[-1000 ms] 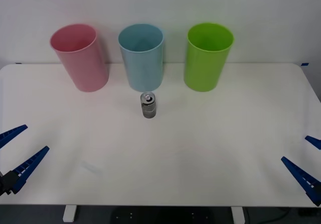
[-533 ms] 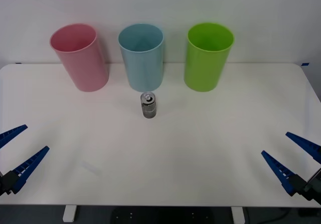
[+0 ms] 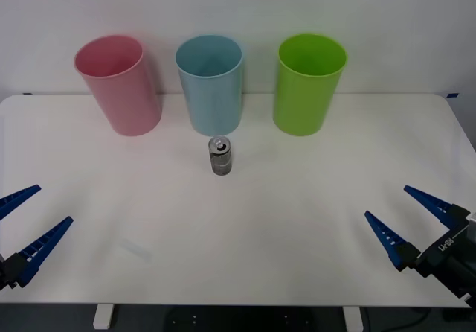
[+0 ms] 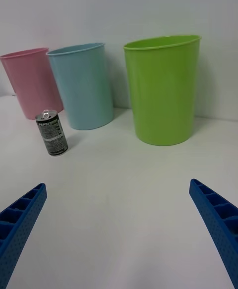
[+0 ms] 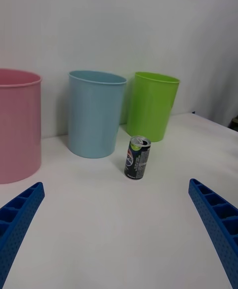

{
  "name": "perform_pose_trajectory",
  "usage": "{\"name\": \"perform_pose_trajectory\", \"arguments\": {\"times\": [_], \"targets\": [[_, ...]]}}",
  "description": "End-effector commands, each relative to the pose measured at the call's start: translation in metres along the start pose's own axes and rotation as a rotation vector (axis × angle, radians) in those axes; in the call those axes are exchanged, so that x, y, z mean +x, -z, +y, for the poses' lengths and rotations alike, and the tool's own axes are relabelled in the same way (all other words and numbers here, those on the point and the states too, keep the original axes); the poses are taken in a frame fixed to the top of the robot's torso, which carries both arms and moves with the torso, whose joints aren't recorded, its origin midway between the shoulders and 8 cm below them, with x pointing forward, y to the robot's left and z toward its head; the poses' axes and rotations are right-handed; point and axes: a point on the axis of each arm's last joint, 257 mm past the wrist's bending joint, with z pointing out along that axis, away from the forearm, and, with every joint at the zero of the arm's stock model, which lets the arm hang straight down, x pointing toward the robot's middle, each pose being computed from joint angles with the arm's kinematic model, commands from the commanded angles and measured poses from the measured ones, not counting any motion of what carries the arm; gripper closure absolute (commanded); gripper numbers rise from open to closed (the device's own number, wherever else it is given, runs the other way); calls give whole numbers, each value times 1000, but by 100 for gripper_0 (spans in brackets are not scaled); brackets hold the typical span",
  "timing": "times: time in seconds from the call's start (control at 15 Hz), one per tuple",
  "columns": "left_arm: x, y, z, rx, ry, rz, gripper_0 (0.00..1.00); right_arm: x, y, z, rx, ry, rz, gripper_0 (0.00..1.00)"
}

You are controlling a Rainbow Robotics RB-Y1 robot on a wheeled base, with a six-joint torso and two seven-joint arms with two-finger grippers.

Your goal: Grasp the object on the table and drop it into the matching bin: aluminum can to the light blue bin, PET bottle to the pink bin.

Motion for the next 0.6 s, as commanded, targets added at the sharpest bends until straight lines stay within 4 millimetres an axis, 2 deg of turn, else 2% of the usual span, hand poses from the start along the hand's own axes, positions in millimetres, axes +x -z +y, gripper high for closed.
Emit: {"name": "perform_pose_trajectory", "arguments": {"times": [0.07,0.27,0.6], "targets": [[0,0,0,0,0,0,0,3,-20,12,-18,6,-3,0],[0,0,0,0,0,0,0,14,-46,33,-22,-24,3,0],[0,0,0,0,0,0,0,22,-87,50,24,-13,11,0]]}}
